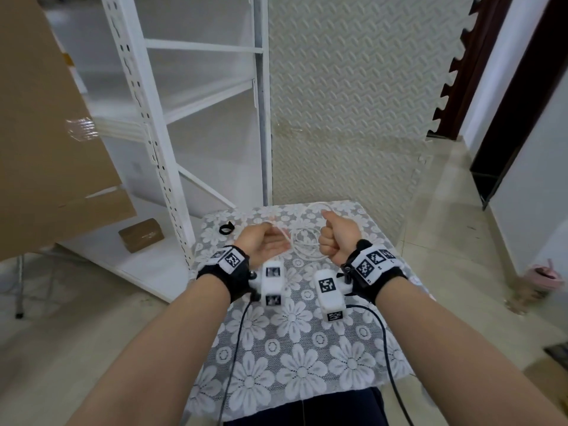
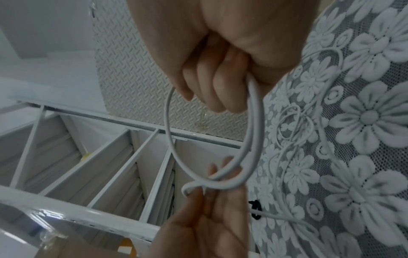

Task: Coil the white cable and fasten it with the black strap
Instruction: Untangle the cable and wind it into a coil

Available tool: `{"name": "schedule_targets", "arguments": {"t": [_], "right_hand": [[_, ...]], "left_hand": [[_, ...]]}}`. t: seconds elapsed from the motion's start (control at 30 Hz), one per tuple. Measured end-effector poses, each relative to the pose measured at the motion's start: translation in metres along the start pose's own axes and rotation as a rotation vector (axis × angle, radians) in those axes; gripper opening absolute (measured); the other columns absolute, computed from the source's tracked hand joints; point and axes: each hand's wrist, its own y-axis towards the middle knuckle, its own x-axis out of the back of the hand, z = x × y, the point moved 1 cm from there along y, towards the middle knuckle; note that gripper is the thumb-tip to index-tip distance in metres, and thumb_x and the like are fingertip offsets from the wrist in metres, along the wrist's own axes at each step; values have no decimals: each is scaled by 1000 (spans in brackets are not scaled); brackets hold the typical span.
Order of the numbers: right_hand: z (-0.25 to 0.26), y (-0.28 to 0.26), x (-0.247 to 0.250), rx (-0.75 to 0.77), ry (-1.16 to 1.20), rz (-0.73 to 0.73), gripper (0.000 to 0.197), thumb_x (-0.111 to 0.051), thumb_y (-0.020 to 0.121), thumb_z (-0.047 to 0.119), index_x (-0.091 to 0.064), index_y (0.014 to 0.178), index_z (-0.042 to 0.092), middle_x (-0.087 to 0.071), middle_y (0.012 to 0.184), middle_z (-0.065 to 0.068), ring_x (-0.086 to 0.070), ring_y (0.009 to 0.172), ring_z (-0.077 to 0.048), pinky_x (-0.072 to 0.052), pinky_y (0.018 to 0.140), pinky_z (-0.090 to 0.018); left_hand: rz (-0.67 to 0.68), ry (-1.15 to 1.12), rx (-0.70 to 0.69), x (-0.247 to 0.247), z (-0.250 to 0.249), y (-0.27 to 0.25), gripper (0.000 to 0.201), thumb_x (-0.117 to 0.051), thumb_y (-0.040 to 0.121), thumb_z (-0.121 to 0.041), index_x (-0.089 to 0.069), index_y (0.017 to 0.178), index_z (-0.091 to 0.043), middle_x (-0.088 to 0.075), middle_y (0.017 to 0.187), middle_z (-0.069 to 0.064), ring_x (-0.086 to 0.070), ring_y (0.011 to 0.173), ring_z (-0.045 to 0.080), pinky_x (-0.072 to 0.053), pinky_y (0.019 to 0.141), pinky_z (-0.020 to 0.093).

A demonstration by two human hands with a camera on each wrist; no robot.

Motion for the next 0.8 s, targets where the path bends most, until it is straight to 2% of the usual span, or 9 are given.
{"name": "schedule_targets", "arguments": {"t": [0.07, 0.13, 0.23, 0.33, 0.43, 0.53, 0.67, 0.73, 0.8], "right_hand": [[0, -2, 1, -5, -8, 5, 46, -48, 95, 20, -21, 58, 23, -17, 34, 8, -13, 27, -6, -10, 32, -11], [2, -4, 4, -9, -14, 4, 46, -48, 96, 21, -21, 59, 23, -17, 34, 8, -13, 28, -7, -10, 33, -11], [6, -5, 5, -10, -35, 24, 45, -47, 96, 22, -21, 59, 23, -17, 35, 8, -13, 29, -6, -10, 33, -13], [8, -9, 1, -2, -124, 64, 44, -48, 96, 25, -24, 59, 24, -18, 37, 8, -14, 30, -7, -11, 34, -12], [7, -14, -5, 11, -231, 100, 46, -50, 95, 27, -24, 57, 23, -20, 38, 8, -15, 30, -7, -13, 34, -12], [4, -18, -9, -5, -273, 144, 46, -49, 96, 29, -25, 57, 23, -20, 37, 8, -15, 30, -6, -13, 33, -11], [0, -25, -16, 18, -318, 192, 30, -49, 96, 30, -66, 72, 23, -22, 41, 8, -17, 34, -6, -14, 35, -13], [-3, -25, -17, 15, -323, 188, 47, -49, 96, 31, -65, 52, 25, -23, 40, 8, -18, 33, -6, -14, 35, -14], [-7, -25, -17, 14, -325, 164, 52, -51, 95, 33, -49, 44, 24, -24, 40, 7, -18, 33, -7, -14, 36, -14]], "left_hand": [[16, -335, 31, -3, -4, -3, 26, -37, 97, -3, -59, 87, 7, -69, 85, 24, -67, 81, 31, -55, 80, 38], [-16, -528, 49, -6, -12, -2, 28, -30, 97, -1, -54, 85, 3, -62, 57, 15, -63, 52, 24, -55, 65, 31], [-61, -300, 98, -11, -23, -8, 34, -21, 95, -4, -50, 78, -3, -42, 39, 0, -36, 26, 10, -34, 36, 13], [-79, 151, 24, -16, -23, -10, 35, -22, 98, -11, -51, 80, -3, -36, 35, -3, -20, 23, 6, -19, 30, 9], [59, 425, -14, -17, -16, -16, 44, -31, 101, -43, -55, 100, -6, -46, 42, -1, -20, 25, 4, -17, 30, 10], [187, 536, -52, -18, -15, -21, 54, -31, 97, -53, -52, 121, -10, -66, 73, 9, -19, 30, 3, -18, 31, 11], [228, 689, -100, -20, -19, -25, 60, -29, 88, -70, -59, 110, -22, -70, 86, 2, -33, 43, 7, -21, 38, 14], [228, 704, -118, -18, -20, -25, 55, -34, 86, -70, -60, 109, -27, -67, 98, 2, -42, 51, 9, -25, 40, 16], [237, 714, -144, -15, -20, -25, 44, -45, 89, -61, -59, 113, -28, -66, 101, 2, -46, 56, 9, -28, 43, 17]]}}
